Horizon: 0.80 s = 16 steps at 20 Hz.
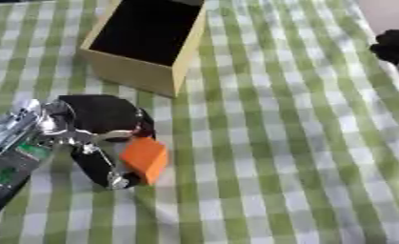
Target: Pick up objects on the table and place them in the box.
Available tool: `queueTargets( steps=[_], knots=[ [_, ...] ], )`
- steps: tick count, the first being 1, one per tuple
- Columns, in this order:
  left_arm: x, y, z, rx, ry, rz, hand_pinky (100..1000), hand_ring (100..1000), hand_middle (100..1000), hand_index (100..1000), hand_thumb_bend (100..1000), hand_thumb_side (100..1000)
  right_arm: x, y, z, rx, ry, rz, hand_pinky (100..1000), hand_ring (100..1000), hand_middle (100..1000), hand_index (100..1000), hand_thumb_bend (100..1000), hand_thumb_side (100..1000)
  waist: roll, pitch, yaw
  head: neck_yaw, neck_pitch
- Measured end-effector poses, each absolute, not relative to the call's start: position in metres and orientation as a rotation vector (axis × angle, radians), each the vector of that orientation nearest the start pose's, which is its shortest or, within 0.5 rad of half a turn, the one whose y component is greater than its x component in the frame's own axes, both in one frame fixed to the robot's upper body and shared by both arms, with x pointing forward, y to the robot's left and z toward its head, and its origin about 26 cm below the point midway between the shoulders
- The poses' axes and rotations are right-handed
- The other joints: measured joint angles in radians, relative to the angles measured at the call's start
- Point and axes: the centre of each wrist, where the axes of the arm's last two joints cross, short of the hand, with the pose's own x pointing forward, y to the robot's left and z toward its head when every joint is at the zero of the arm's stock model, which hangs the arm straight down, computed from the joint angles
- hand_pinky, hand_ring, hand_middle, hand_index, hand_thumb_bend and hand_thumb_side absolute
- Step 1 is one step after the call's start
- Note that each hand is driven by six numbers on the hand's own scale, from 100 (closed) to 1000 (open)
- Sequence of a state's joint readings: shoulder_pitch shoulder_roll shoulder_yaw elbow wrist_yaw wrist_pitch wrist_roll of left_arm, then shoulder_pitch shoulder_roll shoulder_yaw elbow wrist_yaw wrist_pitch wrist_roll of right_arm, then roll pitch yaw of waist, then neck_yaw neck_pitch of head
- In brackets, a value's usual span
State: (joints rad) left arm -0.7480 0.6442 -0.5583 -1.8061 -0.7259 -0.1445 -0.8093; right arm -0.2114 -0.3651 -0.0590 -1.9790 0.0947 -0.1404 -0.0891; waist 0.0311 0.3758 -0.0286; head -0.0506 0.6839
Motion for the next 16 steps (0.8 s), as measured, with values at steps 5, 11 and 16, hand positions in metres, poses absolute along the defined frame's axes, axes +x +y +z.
queueTargets(
  steps=[5, 11, 16],
  knots=[
    [0.327, 0.171, 0.249, -0.809, 1.719, 2.939, 619, 672, 651, 714, 326, 376, 0.292, -0.291, 0.18, -0.394, -2.326, 0.34, 836, 772, 733, 797, 100, 1000, 0.003, -0.001, 0.002, -0.001, 0.0],
    [0.315, 0.175, 0.269, -0.895, 1.829, 2.833, 545, 608, 588, 653, 225, 364, 0.292, -0.291, 0.18, -0.396, -2.326, 0.338, 837, 773, 733, 797, 100, 1000, 0.004, -0.003, 0.002, -0.007, -0.001],
    [0.304, 0.179, 0.305, -1.05, 1.97, 2.617, 542, 591, 568, 626, 208, 354, 0.292, -0.291, 0.18, -0.396, -2.326, 0.338, 837, 773, 733, 797, 100, 1000, 0.004, -0.005, 0.004, -0.021, -0.008]
  ],
)
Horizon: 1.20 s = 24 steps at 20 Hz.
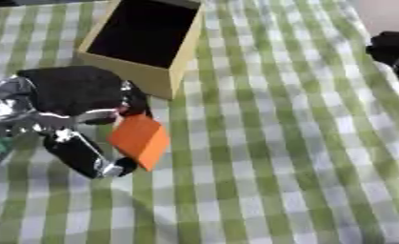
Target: Pick up objects on the table and place them in the box.
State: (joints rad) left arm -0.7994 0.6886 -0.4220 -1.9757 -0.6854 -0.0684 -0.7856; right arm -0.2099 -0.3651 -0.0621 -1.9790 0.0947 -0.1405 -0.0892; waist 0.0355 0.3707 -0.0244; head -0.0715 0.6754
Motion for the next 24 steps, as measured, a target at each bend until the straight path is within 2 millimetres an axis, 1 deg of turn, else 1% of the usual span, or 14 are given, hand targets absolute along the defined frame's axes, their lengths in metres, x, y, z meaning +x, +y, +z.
queueTargets(
  steps=[2, 4, 6, 9, 14, 17, 20, 24],
  knots=[
    [0.304, 0.18, 0.32, -1.103, 2.023, 2.535, 538, 585, 562, 618, 203, 351, 0.292, -0.291, 0.18, -0.396, -2.326, 0.338, 837, 773, 733, 797, 100, 1000, 0.0, -0.001, -0.002, -0.003, -0.001],
    [0.308, 0.181, 0.335, -1.154, 2.07, 2.472, 536, 582, 557, 612, 198, 353, 0.292, -0.291, 0.18, -0.396, -2.326, 0.338, 837, 773, 733, 797, 100, 1000, 0.001, -0.001, -0.006, -0.003, -0.003],
    [0.319, 0.182, 0.349, -1.207, 2.105, 2.428, 536, 578, 551, 605, 196, 354, 0.292, -0.291, 0.18, -0.396, -2.326, 0.339, 837, 773, 733, 797, 100, 1000, 0.002, -0.001, -0.011, -0.003, -0.008],
    [0.346, 0.183, 0.36, -1.28, 2.154, 2.406, 537, 574, 546, 600, 193, 355, 0.292, -0.292, 0.18, -0.397, -2.327, 0.34, 837, 773, 733, 797, 100, 1000, 0.008, -0.001, -0.022, -0.002, -0.016],
    [0.394, 0.19, 0.368, -1.424, 2.215, 2.379, 550, 572, 542, 595, 188, 347, 0.293, -0.291, 0.181, -0.396, -2.33, 0.342, 837, 773, 733, 797, 100, 1000, 0.018, 0.009, -0.044, 0.009, -0.031],
    [0.419, 0.196, 0.369, -1.531, 2.222, 2.359, 556, 575, 539, 595, 184, 339, 0.294, -0.291, 0.183, -0.394, -2.342, 0.347, 837, 774, 733, 798, 100, 1000, 0.022, 0.017, -0.063, 0.023, -0.041],
    [0.439, 0.204, 0.367, -1.654, 2.202, 2.337, 556, 572, 538, 593, 185, 337, 0.295, -0.29, 0.186, -0.393, -2.355, 0.354, 838, 774, 734, 798, 100, 1000, 0.028, 0.03, -0.09, 0.041, -0.054],
    [0.459, 0.21, 0.358, -1.737, 2.228, 2.311, 556, 571, 538, 590, 184, 341, 0.296, -0.29, 0.19, -0.391, -2.369, 0.364, 838, 774, 734, 798, 100, 1000, 0.034, 0.049, -0.119, 0.062, -0.074]
  ],
)
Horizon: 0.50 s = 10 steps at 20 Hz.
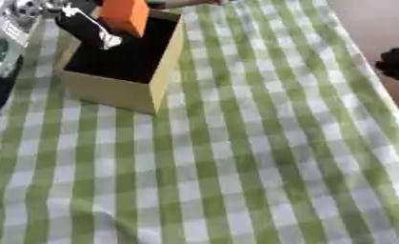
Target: Pick up objects on the table and place them in the box.
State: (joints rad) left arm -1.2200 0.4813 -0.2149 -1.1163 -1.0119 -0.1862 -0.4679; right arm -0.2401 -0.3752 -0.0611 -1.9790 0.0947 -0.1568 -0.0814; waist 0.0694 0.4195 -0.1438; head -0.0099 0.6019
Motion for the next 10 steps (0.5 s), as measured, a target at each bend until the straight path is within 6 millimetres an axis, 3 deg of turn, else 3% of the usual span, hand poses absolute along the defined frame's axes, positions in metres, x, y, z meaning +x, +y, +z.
queueTargets(
  steps=[5, 10],
  knots=[
    [0.474, 0.217, 0.342, 1.267, -1.576, -1.618, 561, 578, 544, 600, 208, 331, 0.297, -0.288, 0.194, -0.388, -2.382, 0.368, 839, 775, 734, 798, 100, 1000, 0.005, 0.017, -0.019, 0.019, -0.015],
    [0.484, 0.224, 0.328, 1.295, -1.495, -1.614, 600, 610, 578, 648, 302, 318, 0.297, -0.288, 0.194, -0.387, -2.38, 0.37, 840, 775, 734, 798, 100, 1000, 0.006, 0.025, -0.022, 0.026, -0.018]
  ],
)
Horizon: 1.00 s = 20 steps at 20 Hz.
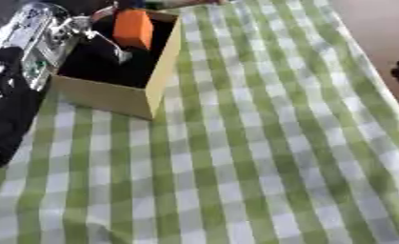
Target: Pick up objects on the table and place them in the box.
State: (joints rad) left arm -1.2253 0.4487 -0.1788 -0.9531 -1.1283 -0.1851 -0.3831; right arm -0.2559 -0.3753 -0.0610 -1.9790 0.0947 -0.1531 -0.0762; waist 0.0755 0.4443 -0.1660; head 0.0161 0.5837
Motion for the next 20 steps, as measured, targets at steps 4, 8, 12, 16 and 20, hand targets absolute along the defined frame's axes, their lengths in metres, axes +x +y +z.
queueTargets(
  steps=[4, 8, 12, 16, 20],
  knots=[
    [0.488, 0.227, 0.322, 1.317, -1.436, -1.632, 729, 737, 706, 780, 535, 428, 0.297, -0.288, 0.194, -0.387, -2.38, 0.37, 840, 775, 734, 799, 100, 1000, 0.0, 0.0, 0.0, 0.001, 0.0],
    [0.488, 0.226, 0.32, 1.312, -1.415, -1.66, 805, 832, 796, 857, 729, 466, 0.297, -0.288, 0.194, -0.388, -2.38, 0.37, 840, 775, 734, 799, 100, 1000, 0.0, 0.0, 0.0, 0.001, 0.0],
    [0.488, 0.227, 0.321, 1.304, -1.403, -1.668, 819, 851, 812, 872, 863, 527, 0.297, -0.288, 0.194, -0.388, -2.378, 0.369, 840, 776, 735, 799, 100, 1000, 0.0, -0.002, 0.001, 0.001, 0.003],
    [0.487, 0.227, 0.324, 1.31, -1.407, -1.659, 801, 832, 795, 854, 826, 558, 0.297, -0.288, 0.194, -0.389, -2.376, 0.368, 841, 776, 735, 799, 100, 1000, 0.003, -0.01, 0.002, 0.0, 0.005],
    [0.482, 0.225, 0.332, 1.325, -1.463, -1.623, 764, 797, 762, 821, 726, 570, 0.297, -0.288, 0.194, -0.39, -2.373, 0.367, 841, 776, 735, 799, 100, 1000, 0.003, -0.023, 0.006, -0.001, 0.012]
  ],
)
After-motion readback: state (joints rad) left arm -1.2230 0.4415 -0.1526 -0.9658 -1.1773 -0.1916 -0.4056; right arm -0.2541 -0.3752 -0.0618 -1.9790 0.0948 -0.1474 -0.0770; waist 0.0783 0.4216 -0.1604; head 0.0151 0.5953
